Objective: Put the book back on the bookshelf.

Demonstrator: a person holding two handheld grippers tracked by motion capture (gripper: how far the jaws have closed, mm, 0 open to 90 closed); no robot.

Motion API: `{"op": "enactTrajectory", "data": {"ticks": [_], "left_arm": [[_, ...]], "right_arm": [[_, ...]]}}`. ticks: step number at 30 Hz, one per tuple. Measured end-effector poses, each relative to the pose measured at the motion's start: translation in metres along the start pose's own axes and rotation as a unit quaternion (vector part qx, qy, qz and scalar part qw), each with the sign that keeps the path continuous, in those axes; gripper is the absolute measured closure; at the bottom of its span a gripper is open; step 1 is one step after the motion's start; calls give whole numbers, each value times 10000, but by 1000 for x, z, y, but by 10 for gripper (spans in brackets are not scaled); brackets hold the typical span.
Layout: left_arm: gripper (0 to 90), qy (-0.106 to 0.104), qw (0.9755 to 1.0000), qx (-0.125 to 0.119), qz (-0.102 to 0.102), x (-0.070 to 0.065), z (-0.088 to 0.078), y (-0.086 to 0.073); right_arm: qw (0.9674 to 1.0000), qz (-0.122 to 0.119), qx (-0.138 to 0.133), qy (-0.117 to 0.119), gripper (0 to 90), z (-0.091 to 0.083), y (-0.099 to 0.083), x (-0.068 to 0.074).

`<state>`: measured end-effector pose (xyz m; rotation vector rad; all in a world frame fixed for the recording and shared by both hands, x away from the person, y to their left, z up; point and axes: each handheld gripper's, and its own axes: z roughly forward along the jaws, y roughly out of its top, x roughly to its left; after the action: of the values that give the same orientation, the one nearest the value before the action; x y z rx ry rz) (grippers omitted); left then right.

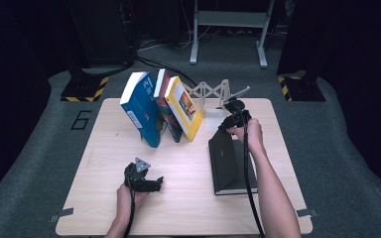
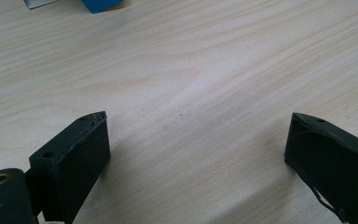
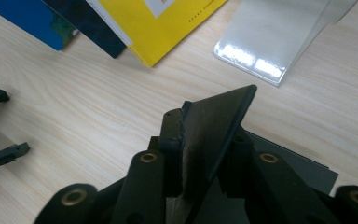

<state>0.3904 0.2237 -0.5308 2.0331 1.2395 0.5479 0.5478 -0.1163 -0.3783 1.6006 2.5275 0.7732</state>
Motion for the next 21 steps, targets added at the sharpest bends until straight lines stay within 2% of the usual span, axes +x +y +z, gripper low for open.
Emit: {"op": "enactTrajectory", "data": {"ticks": [3, 5, 11, 16, 21], "left_arm": [[67, 6, 10000, 1, 10, 0, 0, 0], [67, 1, 10000, 1, 3, 0, 0, 0], [67, 1, 10000, 0, 1, 0, 0, 0], [67, 1, 10000, 0, 1, 0, 0, 0], [67, 2, 10000, -2, 1, 0, 0, 0]], "right_arm": [[9999, 56, 111, -99, 783, 1, 1, 0], [9999, 92, 126, -65, 793, 1, 1, -2], [9998, 172, 34, -45, 808, 0, -1, -2], [9996, 222, -168, -40, 816, -3, -6, 0], [9989, 137, -428, -115, 817, -9, -13, 2]]}}
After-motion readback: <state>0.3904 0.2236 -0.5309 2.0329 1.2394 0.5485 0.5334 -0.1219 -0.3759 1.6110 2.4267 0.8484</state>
